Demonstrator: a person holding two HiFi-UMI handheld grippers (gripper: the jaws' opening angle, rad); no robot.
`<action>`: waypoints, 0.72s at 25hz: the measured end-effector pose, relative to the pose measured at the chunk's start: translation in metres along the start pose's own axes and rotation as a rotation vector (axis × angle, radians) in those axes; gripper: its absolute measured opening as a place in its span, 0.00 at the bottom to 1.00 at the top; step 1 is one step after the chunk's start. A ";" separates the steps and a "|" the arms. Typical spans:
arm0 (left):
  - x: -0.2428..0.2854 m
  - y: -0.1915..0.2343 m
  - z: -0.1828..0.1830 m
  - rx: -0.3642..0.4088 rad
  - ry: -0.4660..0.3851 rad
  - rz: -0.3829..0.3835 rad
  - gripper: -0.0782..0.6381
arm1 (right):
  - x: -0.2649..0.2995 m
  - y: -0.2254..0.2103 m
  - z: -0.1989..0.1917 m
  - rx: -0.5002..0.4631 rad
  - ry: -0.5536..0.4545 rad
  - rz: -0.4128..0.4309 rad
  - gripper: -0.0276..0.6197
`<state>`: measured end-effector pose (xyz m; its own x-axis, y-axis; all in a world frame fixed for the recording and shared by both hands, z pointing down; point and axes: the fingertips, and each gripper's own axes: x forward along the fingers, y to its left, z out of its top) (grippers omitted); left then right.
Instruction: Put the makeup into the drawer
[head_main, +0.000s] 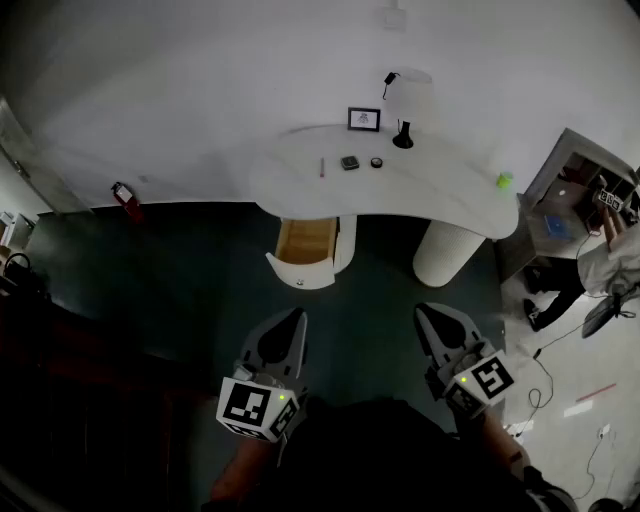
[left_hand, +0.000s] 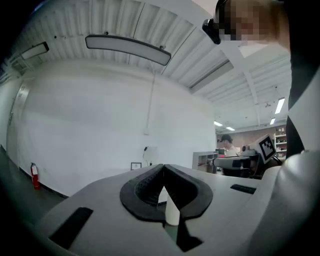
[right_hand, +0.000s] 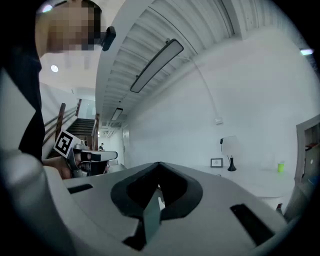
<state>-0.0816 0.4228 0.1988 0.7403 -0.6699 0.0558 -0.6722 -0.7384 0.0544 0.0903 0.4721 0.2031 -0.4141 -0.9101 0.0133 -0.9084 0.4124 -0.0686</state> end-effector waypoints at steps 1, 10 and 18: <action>0.000 0.001 0.001 0.001 0.000 0.000 0.13 | 0.002 0.001 0.001 -0.002 -0.001 0.001 0.07; -0.016 0.024 0.002 0.020 -0.006 -0.007 0.13 | 0.027 0.023 0.000 -0.006 -0.003 0.003 0.07; -0.060 0.071 -0.005 0.025 0.003 0.004 0.13 | 0.076 0.083 -0.002 -0.094 0.018 0.065 0.07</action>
<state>-0.1734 0.4110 0.2039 0.7379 -0.6723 0.0591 -0.6745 -0.7377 0.0296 -0.0170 0.4376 0.2004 -0.4729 -0.8806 0.0295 -0.8804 0.4736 0.0241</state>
